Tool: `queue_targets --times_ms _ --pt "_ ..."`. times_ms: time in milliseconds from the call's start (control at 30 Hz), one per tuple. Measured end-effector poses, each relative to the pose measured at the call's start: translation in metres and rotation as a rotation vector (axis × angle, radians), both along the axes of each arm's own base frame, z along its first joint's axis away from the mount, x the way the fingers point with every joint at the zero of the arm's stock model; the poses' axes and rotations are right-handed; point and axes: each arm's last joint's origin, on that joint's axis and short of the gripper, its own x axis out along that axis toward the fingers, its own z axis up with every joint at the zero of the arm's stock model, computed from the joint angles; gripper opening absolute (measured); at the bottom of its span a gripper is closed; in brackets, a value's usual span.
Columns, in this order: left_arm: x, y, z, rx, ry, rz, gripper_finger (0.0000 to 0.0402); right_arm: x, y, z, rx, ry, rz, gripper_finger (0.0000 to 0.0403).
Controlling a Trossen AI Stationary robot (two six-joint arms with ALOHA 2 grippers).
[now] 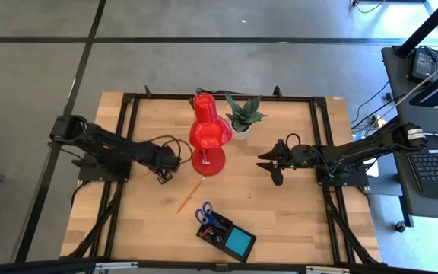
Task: Pick and place office supplies into organizer
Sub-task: Put the orange top pencil into the black desk organizer
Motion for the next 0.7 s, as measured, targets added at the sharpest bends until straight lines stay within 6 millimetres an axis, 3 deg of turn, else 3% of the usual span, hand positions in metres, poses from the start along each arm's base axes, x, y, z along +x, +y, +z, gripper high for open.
queue_targets --times_ms 200,367,700 --pt "0.006 -0.029 0.004 -0.017 -0.082 -0.071 0.0014 0.0 0.0 0.0 0.01 -0.001 -0.004 0.0165" --pt "0.019 -0.058 0.009 -0.16 -0.232 -0.128 0.0013 0.0 0.0 0.0 0.025 -0.003 -0.01 0.0165" --pt "0.03 -0.091 -0.008 -0.132 -0.309 -0.228 0.0012 0.0 0.0 0.0 0.031 -0.004 -0.013 0.0165"
